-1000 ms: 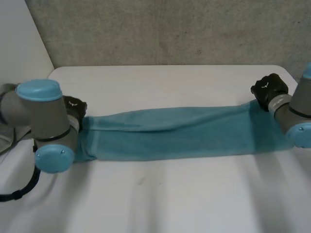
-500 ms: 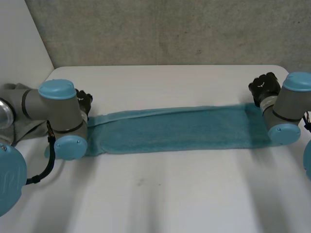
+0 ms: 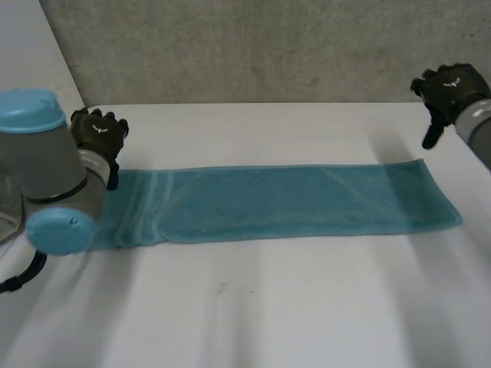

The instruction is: Fold the laundry.

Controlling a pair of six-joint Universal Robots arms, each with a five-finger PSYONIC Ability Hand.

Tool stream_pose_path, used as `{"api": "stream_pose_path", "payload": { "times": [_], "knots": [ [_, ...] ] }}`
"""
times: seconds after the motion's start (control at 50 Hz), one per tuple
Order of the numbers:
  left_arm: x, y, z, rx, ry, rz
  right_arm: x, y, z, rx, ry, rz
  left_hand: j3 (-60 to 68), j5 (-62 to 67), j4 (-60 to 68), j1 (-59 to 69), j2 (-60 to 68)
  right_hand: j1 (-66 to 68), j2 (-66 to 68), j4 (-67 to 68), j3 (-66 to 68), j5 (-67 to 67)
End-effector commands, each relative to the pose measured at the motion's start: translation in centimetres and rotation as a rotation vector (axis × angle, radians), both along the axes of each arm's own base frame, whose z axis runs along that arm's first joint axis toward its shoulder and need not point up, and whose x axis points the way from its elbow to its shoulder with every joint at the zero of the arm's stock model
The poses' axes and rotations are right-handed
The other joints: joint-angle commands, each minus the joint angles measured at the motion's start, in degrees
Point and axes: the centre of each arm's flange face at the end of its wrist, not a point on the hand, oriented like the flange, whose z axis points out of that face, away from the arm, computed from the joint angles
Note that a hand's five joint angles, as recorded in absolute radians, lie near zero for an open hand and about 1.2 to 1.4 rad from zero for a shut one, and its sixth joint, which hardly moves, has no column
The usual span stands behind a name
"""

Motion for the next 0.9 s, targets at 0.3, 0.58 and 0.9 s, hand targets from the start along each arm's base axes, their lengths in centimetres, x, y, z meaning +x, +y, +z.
{"api": "stream_pose_path", "payload": {
  "times": [0.3,0.58,0.9],
  "knots": [
    [1.0,7.0,-3.0,0.093,0.164,-0.114,-6.7,4.8,-9.9,0.299,0.023,0.155,-1.8,-2.4,-1.2,-1.0,-1.3,23.4,22.5,21.7,22.7,21.1],
    [1.1,7.0,-3.3,0.101,0.165,-0.11,-7.6,3.0,-12.5,0.278,0.036,0.137,-1.6,-2.2,-1.1,-0.8,-1.1,33.0,32.1,31.3,32.3,30.7],
    [1.1,7.1,-3.2,0.096,0.166,-0.112,-12.0,0.8,-12.3,0.231,0.074,-0.018,-1.6,-2.2,-1.1,-0.8,-1.1,68.5,67.6,66.7,67.8,66.2]
  ]
}}
